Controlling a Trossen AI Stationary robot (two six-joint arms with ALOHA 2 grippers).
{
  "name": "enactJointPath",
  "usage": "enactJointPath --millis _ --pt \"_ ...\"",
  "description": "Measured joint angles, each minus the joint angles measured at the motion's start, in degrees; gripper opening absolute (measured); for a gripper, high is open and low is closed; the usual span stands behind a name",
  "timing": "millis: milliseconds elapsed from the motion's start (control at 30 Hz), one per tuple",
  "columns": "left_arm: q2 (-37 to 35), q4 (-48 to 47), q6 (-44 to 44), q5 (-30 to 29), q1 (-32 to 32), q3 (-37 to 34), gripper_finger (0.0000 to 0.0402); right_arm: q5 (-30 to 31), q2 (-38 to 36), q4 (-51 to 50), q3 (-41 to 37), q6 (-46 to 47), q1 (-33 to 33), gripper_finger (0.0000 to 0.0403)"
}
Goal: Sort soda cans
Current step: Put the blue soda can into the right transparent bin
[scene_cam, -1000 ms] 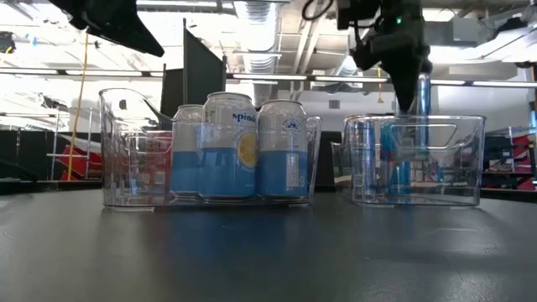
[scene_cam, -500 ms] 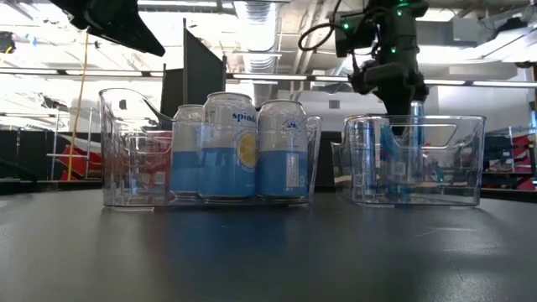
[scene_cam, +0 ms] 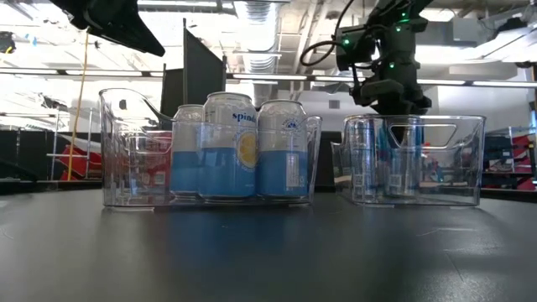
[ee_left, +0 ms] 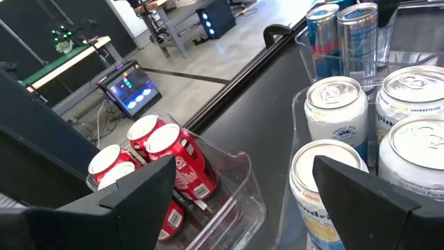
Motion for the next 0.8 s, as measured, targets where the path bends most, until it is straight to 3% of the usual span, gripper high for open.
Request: enactJointPath --millis 433,800 --pt "0.0 -0.04 0.04 0.02 0.0 0.02 0.0336 -0.24 -0.11 2.19 -0.79 -1.15 0.16 0.0251" --pt "0.0 -0.05 0.04 0.02 0.0 0.02 0.0336 -0.13 -0.11 2.0 -0.85 -1.14 0.16 0.0311"
